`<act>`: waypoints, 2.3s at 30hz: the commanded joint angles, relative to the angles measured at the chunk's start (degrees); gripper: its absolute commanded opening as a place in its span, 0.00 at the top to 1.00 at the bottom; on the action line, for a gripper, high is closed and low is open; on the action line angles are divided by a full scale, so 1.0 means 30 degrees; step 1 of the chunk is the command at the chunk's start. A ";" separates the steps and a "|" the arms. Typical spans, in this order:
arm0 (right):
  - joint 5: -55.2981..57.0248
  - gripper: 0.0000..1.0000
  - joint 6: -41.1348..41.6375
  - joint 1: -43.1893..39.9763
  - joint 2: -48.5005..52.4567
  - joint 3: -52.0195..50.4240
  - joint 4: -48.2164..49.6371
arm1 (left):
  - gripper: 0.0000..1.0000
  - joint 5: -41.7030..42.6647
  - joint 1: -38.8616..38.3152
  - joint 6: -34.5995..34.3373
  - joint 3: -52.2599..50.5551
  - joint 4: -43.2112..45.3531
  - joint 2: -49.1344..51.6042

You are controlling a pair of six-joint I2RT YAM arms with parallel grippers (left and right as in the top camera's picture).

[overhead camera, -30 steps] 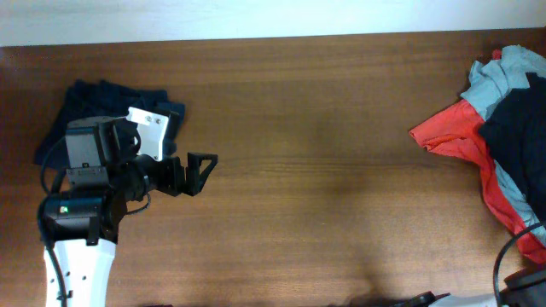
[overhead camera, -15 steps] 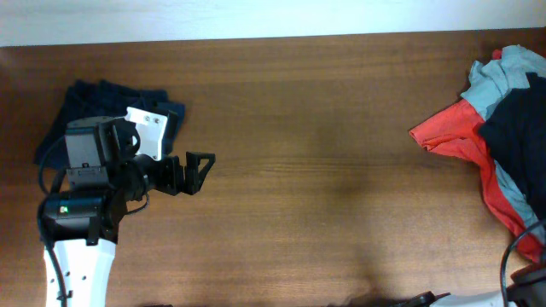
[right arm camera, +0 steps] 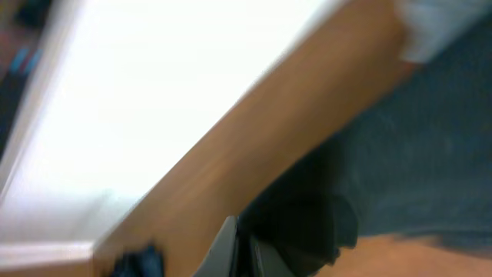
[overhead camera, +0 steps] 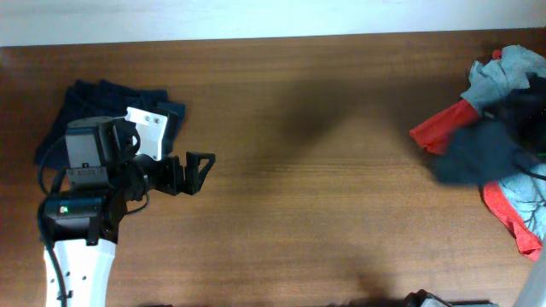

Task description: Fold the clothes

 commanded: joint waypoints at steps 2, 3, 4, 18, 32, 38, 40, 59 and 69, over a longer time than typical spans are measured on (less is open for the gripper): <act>-0.0087 0.96 -0.0831 0.4947 -0.0969 0.0226 0.1362 | 0.01 -0.0969 -0.0044 0.0321 0.0488 -0.0022 -0.0015; -0.0095 0.96 -0.0831 0.5960 -0.0984 0.0226 0.1763 | 0.01 -0.1370 -0.0044 0.0313 0.0627 -0.0029 -0.0066; -0.0087 0.96 -0.0838 0.7133 -0.0976 0.0226 0.2229 | 0.01 -0.1756 -0.0036 0.0313 0.0794 -0.0051 -0.0146; -0.0255 0.96 -0.0758 2.0269 0.1020 0.0226 1.1803 | 0.01 -0.6994 0.0969 0.0248 0.5406 -0.1392 -0.2761; 0.0372 0.96 -0.0758 1.7034 0.0933 0.0226 1.3005 | 0.01 -0.7694 0.0969 0.0248 0.5428 -0.2601 -0.3067; 0.1588 0.96 -0.1231 1.1810 0.0947 0.0226 0.8153 | 0.01 -0.7614 0.0962 0.0240 0.5428 -0.2594 -0.2674; 0.1931 0.96 -0.2164 1.0389 0.0962 0.0226 0.6404 | 0.01 -0.7606 0.0962 0.0240 0.5428 -0.2586 -0.2470; 0.3453 0.32 -0.5428 0.7606 0.2018 0.0219 -0.1413 | 0.01 -0.4080 -0.0437 0.0503 0.5384 -0.3118 0.2375; 0.4838 0.28 -0.5829 0.9253 0.2229 0.0219 -0.2222 | 0.11 -0.4087 -0.5231 0.0532 0.5370 -0.1647 0.7847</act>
